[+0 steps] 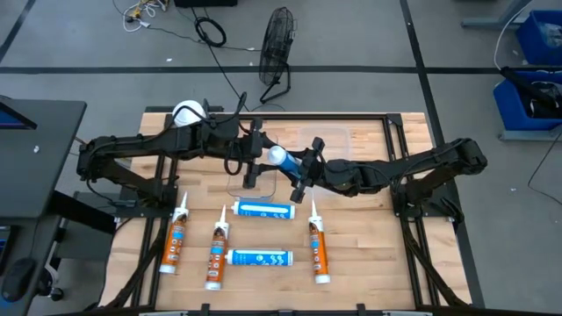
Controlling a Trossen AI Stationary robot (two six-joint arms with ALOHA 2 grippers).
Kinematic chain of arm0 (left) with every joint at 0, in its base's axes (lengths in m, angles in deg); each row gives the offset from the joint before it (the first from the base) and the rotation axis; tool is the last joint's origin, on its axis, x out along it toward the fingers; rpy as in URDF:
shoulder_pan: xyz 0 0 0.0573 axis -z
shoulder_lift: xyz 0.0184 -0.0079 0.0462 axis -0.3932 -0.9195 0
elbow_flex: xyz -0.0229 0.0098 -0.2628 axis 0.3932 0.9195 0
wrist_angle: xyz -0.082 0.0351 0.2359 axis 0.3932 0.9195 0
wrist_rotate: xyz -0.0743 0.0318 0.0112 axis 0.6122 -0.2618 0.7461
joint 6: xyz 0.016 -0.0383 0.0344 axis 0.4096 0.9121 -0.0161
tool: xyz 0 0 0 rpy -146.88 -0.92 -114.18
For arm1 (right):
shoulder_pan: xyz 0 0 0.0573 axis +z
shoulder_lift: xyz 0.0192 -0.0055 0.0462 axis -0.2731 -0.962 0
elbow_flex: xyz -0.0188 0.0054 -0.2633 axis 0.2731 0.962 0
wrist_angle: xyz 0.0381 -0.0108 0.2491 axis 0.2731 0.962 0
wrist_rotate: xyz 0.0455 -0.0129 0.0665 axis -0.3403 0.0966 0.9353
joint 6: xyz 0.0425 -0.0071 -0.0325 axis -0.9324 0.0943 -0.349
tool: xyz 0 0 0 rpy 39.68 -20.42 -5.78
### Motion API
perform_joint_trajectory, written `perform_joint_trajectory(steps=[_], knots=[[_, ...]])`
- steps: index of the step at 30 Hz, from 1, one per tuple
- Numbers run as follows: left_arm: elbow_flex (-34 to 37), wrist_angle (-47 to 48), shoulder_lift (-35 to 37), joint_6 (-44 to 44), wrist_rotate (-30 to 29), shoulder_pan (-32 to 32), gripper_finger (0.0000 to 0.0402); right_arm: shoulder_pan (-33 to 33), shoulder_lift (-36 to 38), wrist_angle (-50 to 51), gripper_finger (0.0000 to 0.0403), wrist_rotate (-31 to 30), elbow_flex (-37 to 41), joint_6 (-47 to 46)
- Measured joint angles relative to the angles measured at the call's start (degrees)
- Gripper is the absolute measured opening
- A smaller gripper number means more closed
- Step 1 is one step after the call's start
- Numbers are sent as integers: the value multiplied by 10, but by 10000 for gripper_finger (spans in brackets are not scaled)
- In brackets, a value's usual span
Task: Pick & place silicon tubes, Sealant and Lysol wipes
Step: Put the right blue sealant into the left transparent bin
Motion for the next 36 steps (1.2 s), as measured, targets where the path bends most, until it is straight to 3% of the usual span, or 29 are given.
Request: perform_joint_trajectory(steps=[8, 24, 36], knots=[[0, -2, 5, -10, -7, -3, 217, -9, 0, 3, 282, -4, 0, -35], [0, 44, 45, -14, -38, -15, 217, -11, 3, 37, 267, -5, 0, -28], [0, 150, 79, -13, -115, -57, 217, -7, 30, 111, 267, 2, 1, -47]])
